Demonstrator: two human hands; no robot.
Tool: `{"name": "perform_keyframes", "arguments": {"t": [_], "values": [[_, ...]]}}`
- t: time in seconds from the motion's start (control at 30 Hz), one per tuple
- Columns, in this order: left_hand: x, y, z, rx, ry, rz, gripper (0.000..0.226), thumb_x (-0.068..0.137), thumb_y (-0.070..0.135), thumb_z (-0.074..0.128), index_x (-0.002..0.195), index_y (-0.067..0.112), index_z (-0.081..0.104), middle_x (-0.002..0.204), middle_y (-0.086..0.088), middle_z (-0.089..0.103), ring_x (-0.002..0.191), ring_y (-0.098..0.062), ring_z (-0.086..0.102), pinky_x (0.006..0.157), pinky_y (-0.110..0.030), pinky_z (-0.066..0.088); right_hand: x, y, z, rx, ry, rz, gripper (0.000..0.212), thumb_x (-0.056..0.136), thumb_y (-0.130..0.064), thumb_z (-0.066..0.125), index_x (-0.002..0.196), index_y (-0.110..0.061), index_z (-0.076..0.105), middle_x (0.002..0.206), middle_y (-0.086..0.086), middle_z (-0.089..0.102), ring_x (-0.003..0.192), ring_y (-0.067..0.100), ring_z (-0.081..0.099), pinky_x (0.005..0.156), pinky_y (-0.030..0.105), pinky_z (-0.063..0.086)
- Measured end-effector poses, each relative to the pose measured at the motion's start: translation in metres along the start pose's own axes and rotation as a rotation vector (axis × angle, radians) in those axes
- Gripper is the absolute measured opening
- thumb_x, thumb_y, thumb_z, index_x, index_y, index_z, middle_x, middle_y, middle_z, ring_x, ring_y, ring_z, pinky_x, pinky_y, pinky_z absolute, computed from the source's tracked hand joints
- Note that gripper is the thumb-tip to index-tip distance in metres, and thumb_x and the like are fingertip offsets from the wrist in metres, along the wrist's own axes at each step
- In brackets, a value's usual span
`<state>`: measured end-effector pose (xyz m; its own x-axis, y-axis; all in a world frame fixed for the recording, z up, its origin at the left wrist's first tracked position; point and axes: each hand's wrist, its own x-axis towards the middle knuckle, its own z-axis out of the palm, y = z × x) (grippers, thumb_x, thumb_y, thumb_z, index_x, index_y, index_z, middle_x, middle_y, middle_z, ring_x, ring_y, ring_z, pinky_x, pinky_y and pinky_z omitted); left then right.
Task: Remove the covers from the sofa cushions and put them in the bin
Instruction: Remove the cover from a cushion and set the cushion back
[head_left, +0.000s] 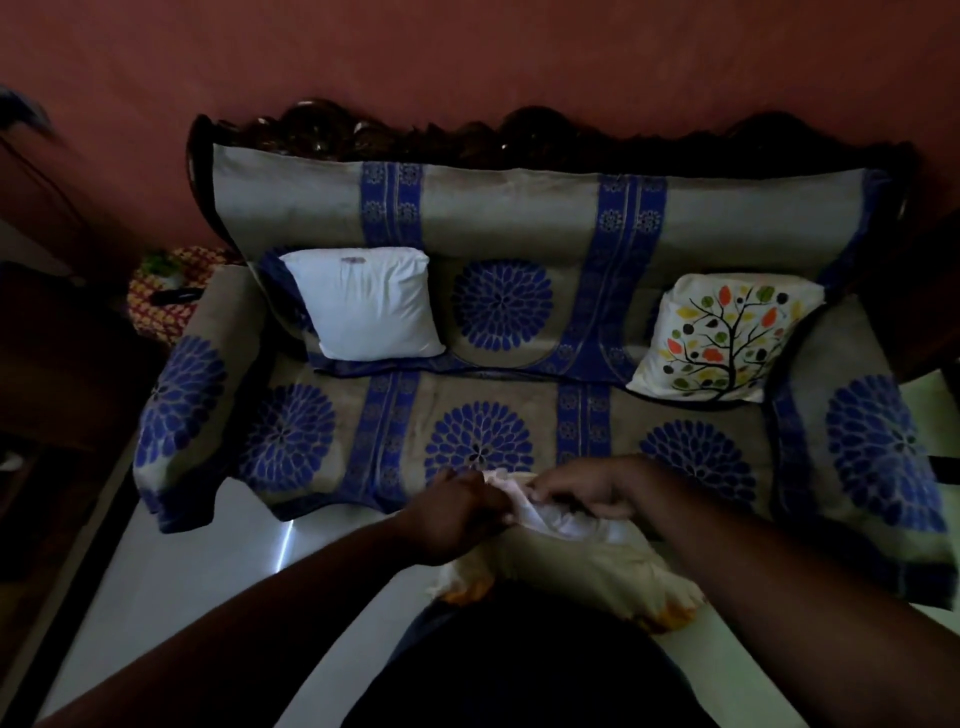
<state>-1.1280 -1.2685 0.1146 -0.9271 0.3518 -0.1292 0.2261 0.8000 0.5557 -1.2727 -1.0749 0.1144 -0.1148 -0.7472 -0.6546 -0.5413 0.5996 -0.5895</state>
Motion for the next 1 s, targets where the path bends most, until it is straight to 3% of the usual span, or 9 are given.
{"name": "perform_keyframes", "arguments": {"t": [0.1, 0.23, 0.33, 0.5, 0.6, 0.7, 0.77, 0.9, 1.0], "values": [[0.006, 0.016, 0.002, -0.142, 0.006, 0.014, 0.024, 0.102, 0.043, 0.047, 0.097, 0.029, 0.065, 0.091, 0.009, 0.063, 0.086, -0.006, 0.049, 0.081, -0.032, 0.037, 0.005, -0.029, 0.01, 0.118, -0.034, 0.203, 0.043, 0.1, -0.013, 0.056, 0.143, -0.015, 0.053, 0.15, 0.011, 0.049, 0.114, 0.015, 0.052, 0.083, 0.023, 0.041], [0.01, 0.019, 0.004, -0.286, 0.005, -0.03, 0.024, 0.103, 0.039, 0.05, 0.085, 0.028, 0.061, 0.078, 0.015, 0.052, 0.076, -0.002, 0.051, 0.072, -0.028, 0.042, 0.011, -0.056, 0.032, 0.051, -0.087, 0.294, 0.049, 0.105, -0.005, 0.042, 0.153, -0.003, 0.03, 0.156, 0.011, 0.035, 0.128, 0.016, 0.041, 0.093, 0.024, 0.032], [-0.003, 0.0, 0.005, -0.24, 0.0, -0.146, 0.035, 0.1, 0.06, 0.036, 0.077, 0.038, 0.051, 0.075, 0.013, 0.051, 0.075, -0.009, 0.054, 0.071, -0.029, 0.038, 0.01, -0.051, 0.03, 0.03, -0.031, 0.116, 0.039, 0.106, -0.022, 0.048, 0.145, -0.02, 0.051, 0.138, 0.003, 0.057, 0.114, 0.019, 0.055, 0.094, 0.028, 0.041], [0.001, -0.001, 0.003, -0.243, -0.039, -0.162, 0.034, 0.101, 0.057, 0.036, 0.078, 0.037, 0.05, 0.078, 0.008, 0.055, 0.076, -0.011, 0.055, 0.072, -0.033, 0.043, -0.006, -0.019, 0.009, -0.058, -0.062, 0.027, 0.028, 0.099, -0.03, 0.059, 0.124, -0.023, 0.068, 0.119, -0.006, 0.068, 0.109, 0.016, 0.064, 0.1, 0.036, 0.049], [-0.007, -0.003, 0.004, -0.477, 0.027, -0.243, 0.04, 0.098, 0.059, 0.041, 0.08, 0.026, 0.055, 0.078, 0.006, 0.055, 0.08, -0.014, 0.057, 0.076, -0.042, 0.046, -0.007, -0.017, 0.005, -0.102, 0.002, 0.001, 0.025, 0.098, -0.009, 0.058, 0.116, -0.024, 0.067, 0.101, -0.015, 0.072, 0.094, 0.003, 0.067, 0.081, 0.017, 0.051], [0.0, 0.006, -0.004, -0.6, 0.041, -0.311, 0.033, 0.099, 0.056, 0.046, 0.095, 0.027, 0.061, 0.09, 0.0, 0.061, 0.09, -0.019, 0.062, 0.081, -0.038, 0.046, 0.003, -0.042, 0.018, -0.019, 0.071, 0.037, 0.028, 0.104, -0.021, 0.051, 0.13, -0.02, 0.06, 0.114, 0.002, 0.066, 0.102, 0.02, 0.062, 0.085, 0.024, 0.048], [0.01, 0.016, -0.008, -0.613, 0.033, -0.27, 0.026, 0.102, 0.05, 0.045, 0.086, 0.036, 0.061, 0.081, 0.005, 0.058, 0.082, -0.013, 0.059, 0.077, -0.037, 0.044, 0.005, -0.061, 0.024, 0.139, 0.175, 0.088, 0.038, 0.109, -0.021, 0.036, 0.141, -0.004, 0.049, 0.138, 0.021, 0.055, 0.124, 0.035, 0.054, 0.099, 0.035, 0.045], [0.004, 0.019, -0.001, -0.636, 0.034, -0.301, 0.029, 0.104, 0.045, 0.047, 0.076, 0.045, 0.057, 0.072, 0.015, 0.053, 0.072, -0.004, 0.054, 0.069, -0.032, 0.044, 0.024, -0.057, 0.044, 0.227, 0.125, 0.182, 0.043, 0.11, -0.005, 0.02, 0.15, 0.01, 0.02, 0.158, 0.025, 0.027, 0.149, 0.033, 0.027, 0.09, 0.02, 0.036], [-0.013, 0.005, 0.003, -0.753, -0.012, -0.383, 0.029, 0.103, 0.046, 0.049, 0.08, 0.04, 0.064, 0.074, 0.014, 0.056, 0.072, -0.005, 0.055, 0.068, -0.033, 0.043, 0.022, -0.033, 0.048, 0.128, 0.204, 0.114, 0.039, 0.105, -0.027, 0.05, 0.143, -0.019, 0.053, 0.149, 0.001, 0.046, 0.138, 0.023, 0.045, 0.103, 0.023, 0.04]]}}
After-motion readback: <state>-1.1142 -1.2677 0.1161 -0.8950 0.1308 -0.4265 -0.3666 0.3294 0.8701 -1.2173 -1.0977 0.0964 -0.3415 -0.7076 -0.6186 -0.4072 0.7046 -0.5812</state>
